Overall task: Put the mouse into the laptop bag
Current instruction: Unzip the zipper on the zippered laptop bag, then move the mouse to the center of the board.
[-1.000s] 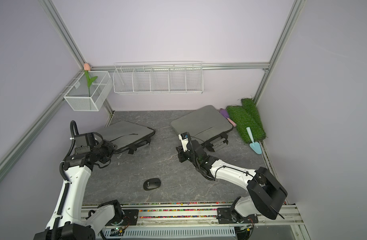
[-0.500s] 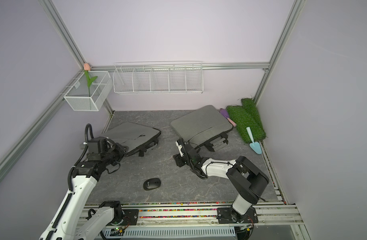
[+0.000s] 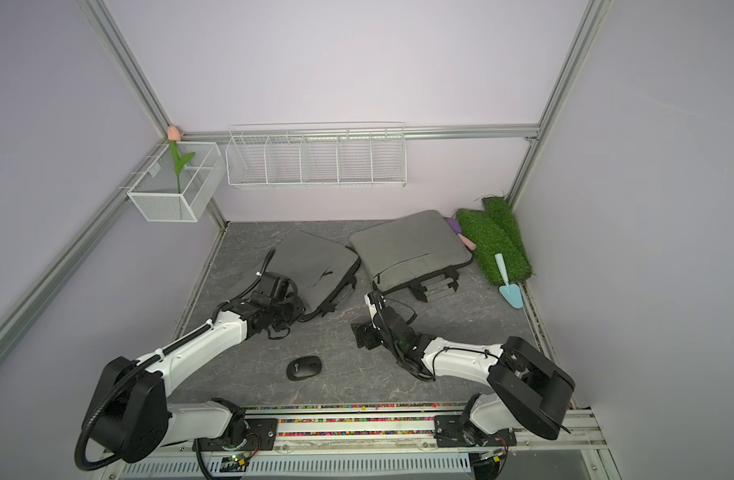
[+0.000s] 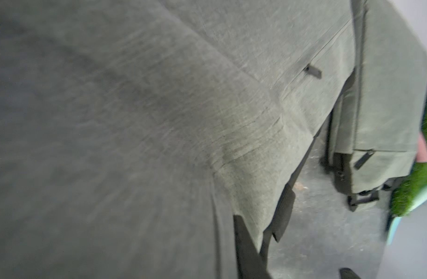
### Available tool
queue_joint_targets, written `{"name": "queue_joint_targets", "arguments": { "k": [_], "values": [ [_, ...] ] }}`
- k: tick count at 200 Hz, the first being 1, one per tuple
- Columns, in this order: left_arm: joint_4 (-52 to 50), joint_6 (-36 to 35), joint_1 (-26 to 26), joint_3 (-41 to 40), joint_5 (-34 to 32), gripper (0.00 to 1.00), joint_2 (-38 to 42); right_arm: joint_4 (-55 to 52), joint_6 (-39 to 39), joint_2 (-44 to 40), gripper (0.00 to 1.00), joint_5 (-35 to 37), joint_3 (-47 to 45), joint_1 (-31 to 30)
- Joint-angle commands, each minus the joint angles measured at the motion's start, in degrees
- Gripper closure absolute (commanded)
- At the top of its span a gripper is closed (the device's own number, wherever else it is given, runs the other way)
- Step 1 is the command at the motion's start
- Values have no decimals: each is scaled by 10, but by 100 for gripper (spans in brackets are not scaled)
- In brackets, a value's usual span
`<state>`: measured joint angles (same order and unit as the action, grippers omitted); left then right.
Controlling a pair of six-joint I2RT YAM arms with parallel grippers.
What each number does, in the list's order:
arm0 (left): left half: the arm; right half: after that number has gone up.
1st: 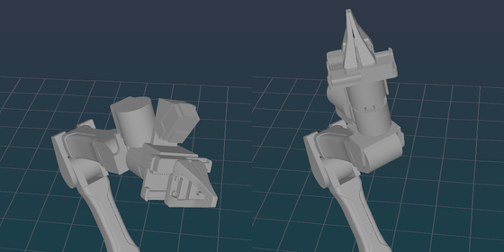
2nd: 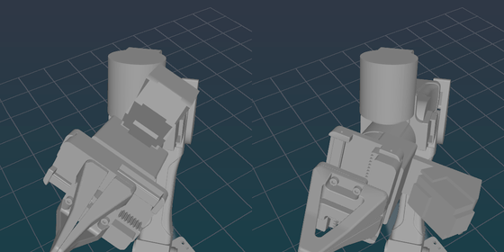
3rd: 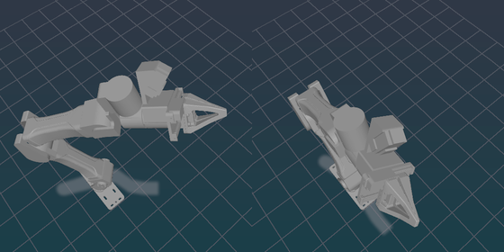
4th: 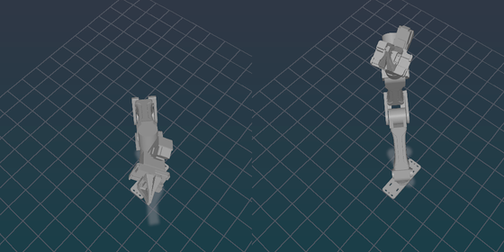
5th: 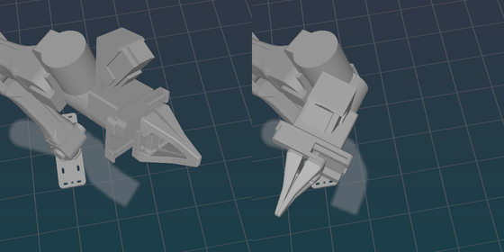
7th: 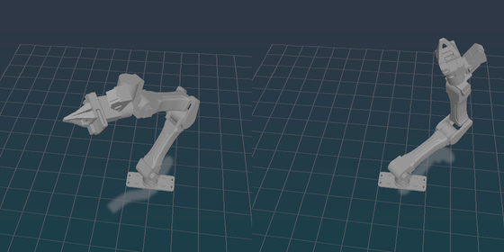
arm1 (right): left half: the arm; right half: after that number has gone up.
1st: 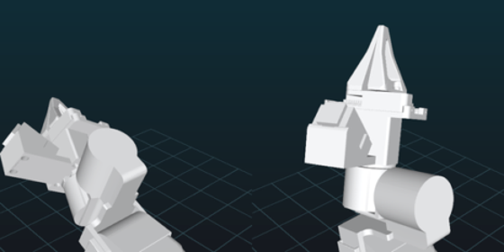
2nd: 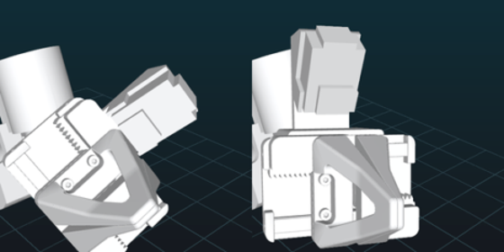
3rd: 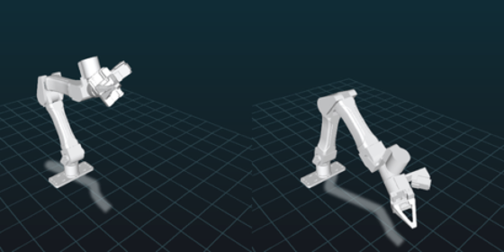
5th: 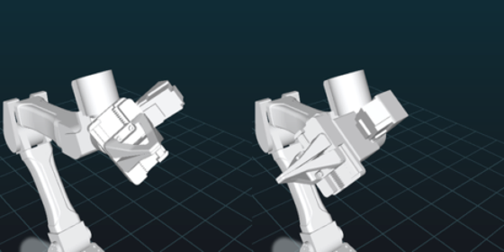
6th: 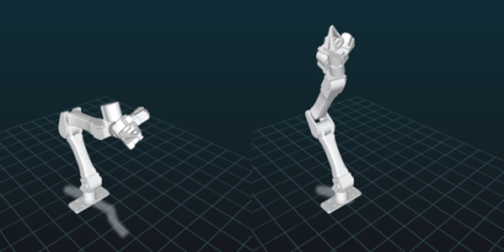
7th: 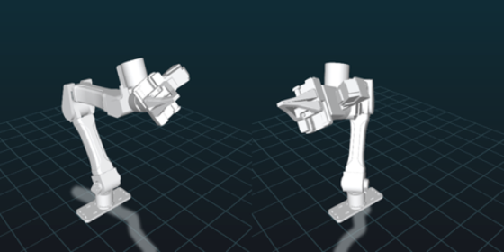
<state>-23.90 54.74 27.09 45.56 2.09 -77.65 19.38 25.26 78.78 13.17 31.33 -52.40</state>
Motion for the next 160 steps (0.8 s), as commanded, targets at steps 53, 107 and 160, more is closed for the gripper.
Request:
{"name": "queue_joint_targets", "arguments": {
  "k": [53, 107, 160],
  "values": [
    [-139, -91, 7, 69, -88, 10, 117, -222, 122, -17, 11, 137, 96, -64],
    [-201, -110, -12, 17, -135, 9, 268, -317, 188, 75, 11, 223, 218, -219],
    [-237, -152, -245, -45, 12, 7, 384, -408, 190, 339, 11, 256, 479, -307]
  ]
}}
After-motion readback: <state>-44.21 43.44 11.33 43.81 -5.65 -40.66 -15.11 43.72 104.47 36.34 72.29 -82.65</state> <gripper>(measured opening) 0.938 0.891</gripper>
